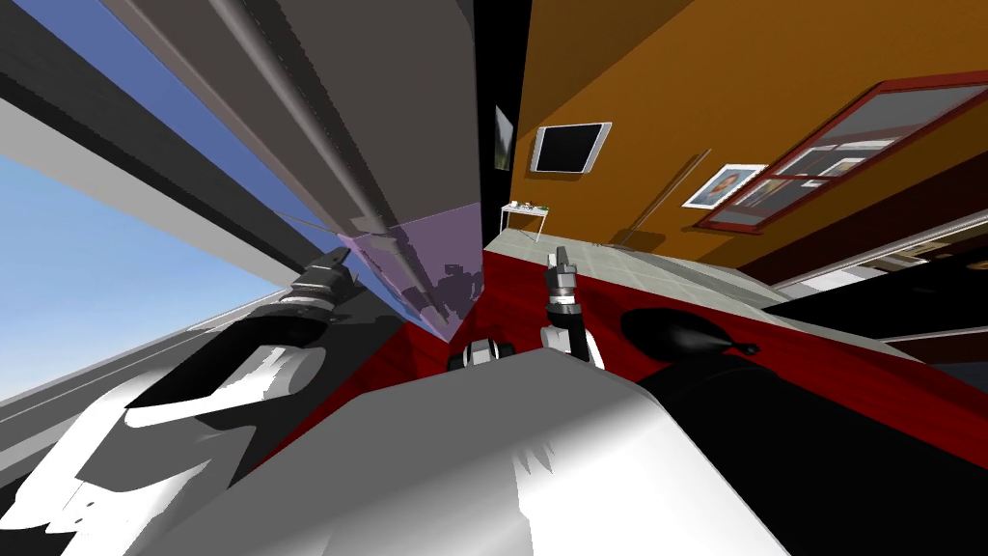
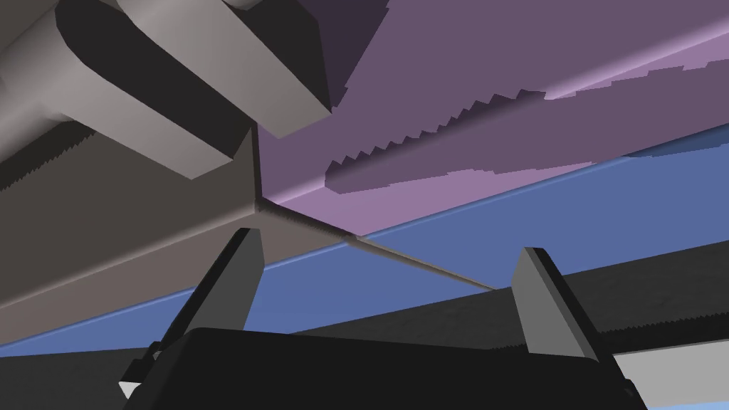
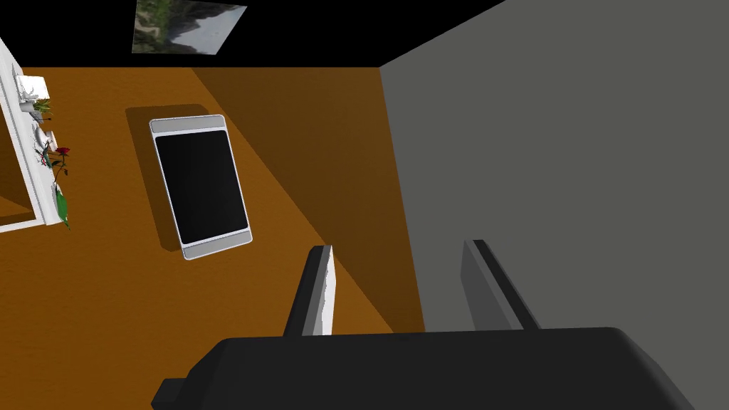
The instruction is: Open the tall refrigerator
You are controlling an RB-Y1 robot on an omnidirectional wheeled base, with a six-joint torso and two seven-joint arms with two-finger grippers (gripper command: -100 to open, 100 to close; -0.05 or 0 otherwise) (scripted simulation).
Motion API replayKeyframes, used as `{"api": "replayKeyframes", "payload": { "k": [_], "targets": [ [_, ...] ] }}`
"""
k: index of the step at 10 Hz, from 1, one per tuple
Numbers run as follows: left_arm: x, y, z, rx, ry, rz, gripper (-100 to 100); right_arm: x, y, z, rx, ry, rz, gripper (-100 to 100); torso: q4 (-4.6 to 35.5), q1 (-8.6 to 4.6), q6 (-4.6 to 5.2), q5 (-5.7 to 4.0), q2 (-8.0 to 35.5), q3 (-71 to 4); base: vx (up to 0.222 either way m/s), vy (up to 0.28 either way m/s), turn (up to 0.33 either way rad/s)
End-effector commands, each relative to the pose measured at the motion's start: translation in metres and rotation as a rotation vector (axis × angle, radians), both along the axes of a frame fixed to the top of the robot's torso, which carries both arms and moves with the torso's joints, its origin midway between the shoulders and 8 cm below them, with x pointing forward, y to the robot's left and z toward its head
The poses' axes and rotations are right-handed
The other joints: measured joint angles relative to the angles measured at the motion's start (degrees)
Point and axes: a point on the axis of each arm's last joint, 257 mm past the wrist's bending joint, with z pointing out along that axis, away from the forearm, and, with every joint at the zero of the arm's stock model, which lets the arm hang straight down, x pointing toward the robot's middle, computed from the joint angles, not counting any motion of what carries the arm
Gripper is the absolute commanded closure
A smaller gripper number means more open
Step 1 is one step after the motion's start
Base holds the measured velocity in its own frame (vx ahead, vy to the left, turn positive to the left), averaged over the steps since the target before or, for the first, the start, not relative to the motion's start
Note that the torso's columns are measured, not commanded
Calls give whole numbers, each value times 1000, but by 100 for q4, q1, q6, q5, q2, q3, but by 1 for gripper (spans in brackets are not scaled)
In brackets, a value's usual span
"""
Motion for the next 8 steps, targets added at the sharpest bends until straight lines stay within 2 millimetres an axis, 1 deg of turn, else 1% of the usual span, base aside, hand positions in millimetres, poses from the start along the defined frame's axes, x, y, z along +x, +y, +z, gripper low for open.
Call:
{"api": "replayKeyframes", "payload": {
  "k": [1,2,3,4,5,6,8],
  "targets": [
    [3,9,0,11,32,19,-100,0,0,0,0,0,0,0,0,-5,1,-1,-1,-1,6,-39,-29],
    [4,15,1,22,53,33,-100,0,0,0,0,0,0,0,0,-3,1,-1,0,0,7,-36,-67],
    [4,16,1,22,56,35,-100,0,0,0,0,0,0,0,0,-2,2,0,-1,-1,8,-35,-20],
    [5,22,2,33,77,50,-100,0,0,0,0,0,0,0,0,-1,0,0,-1,-1,0,-43,-34],
    [6,26,8,46,85,58,-100,0,0,0,0,0,0,0,0,-4,1,-1,0,0,3,-55,-62],
    [6,28,4,44,98,65,-100,0,0,0,0,0,0,0,0,-8,1,-2,-1,0,16,-50,-29],
    [7,37,13,69,123,87,-100,0,0,0,0,0,0,0,-1,-4,2,-1,-5,-3,19,-58,-57]
  ]
}}
